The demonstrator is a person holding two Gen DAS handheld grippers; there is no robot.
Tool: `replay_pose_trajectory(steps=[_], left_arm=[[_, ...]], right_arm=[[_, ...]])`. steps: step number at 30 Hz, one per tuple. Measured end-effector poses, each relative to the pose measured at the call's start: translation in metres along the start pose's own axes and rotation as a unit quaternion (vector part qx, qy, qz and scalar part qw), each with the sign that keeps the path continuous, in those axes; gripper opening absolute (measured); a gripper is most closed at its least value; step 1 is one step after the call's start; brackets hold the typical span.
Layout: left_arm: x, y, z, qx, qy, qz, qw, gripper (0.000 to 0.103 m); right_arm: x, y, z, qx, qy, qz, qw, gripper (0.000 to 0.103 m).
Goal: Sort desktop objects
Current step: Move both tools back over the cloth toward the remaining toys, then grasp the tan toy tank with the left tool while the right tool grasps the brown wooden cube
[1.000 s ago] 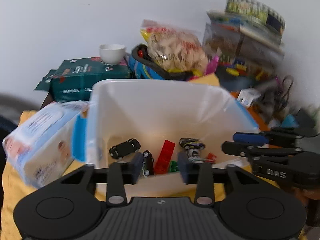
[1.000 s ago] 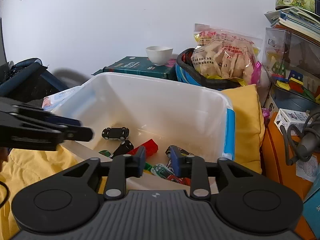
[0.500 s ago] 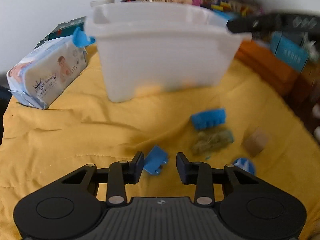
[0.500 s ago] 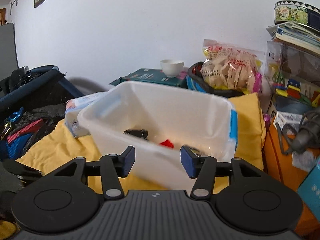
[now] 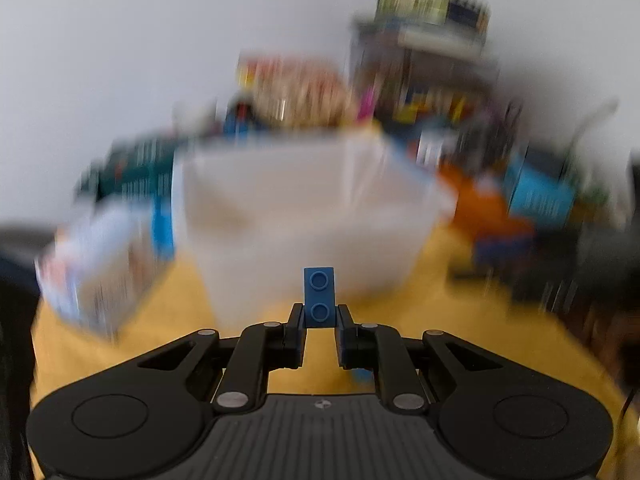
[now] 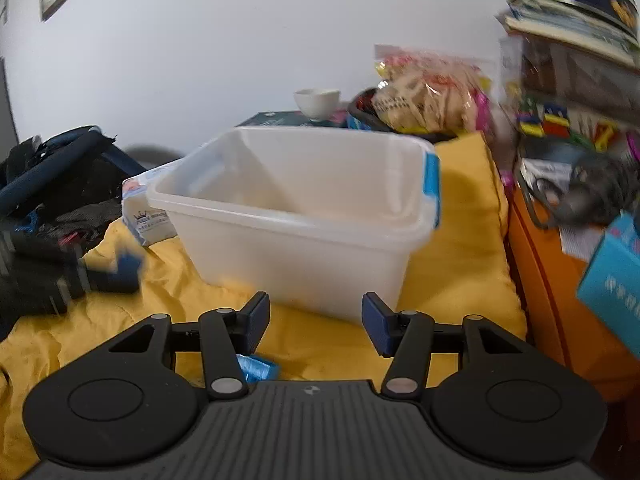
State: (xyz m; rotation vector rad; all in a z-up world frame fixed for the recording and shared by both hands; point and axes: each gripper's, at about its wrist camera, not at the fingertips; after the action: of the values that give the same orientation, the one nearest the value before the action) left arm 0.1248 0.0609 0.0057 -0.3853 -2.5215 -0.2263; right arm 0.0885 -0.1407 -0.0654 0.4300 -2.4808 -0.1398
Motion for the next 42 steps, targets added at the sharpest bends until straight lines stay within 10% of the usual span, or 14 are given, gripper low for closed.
replay_pose_trajectory(steps=[7,12,18,30,34,42], left_arm=[[-0.035,-0.001,-0.066,-0.019,-0.059,-0.02,0.9979,0.018],[-0.082,0.001,-0.054,-0.032,-0.011,-0.052,0.9981,0.029],[-0.043,0.002,-0.013,-0.01,-0.005,-0.038,0.9992,0.074],[-0.011,-0.024,0.084,0.022,0.122,0.013,0.9922,0.073],[-0.009,-0.034,0.09,0.012,0.127,0.015,0.9917,0.073],[-0.033,-0.055,0.078,-0.08,0.097,0.009,0.992,0.068]], right_arm=[[0.004,0.0,0.003,-0.003,-0.004,0.004,1.0,0.057],[0.005,-0.005,0.011,-0.014,0.006,0.009,1.0,0.058],[0.004,-0.006,0.024,-0.015,0.03,-0.004,0.999,0.062],[-0.017,0.025,0.069,0.065,0.127,-0.037,0.989,0.054],[-0.036,0.015,0.08,0.057,0.164,-0.034,0.984,0.033],[-0.01,-0.003,0.093,0.015,0.158,-0.025,0.987,0.033]])
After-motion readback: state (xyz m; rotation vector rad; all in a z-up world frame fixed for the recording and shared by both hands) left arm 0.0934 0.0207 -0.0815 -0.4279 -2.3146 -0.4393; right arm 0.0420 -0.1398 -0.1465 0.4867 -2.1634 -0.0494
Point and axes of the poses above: each gripper's, at about its wrist camera, not at the fingertips, and x roughly against the way its jaws point, y to its left, z to its underside, and after that the axes turned 12 degrees about -z, right-handed
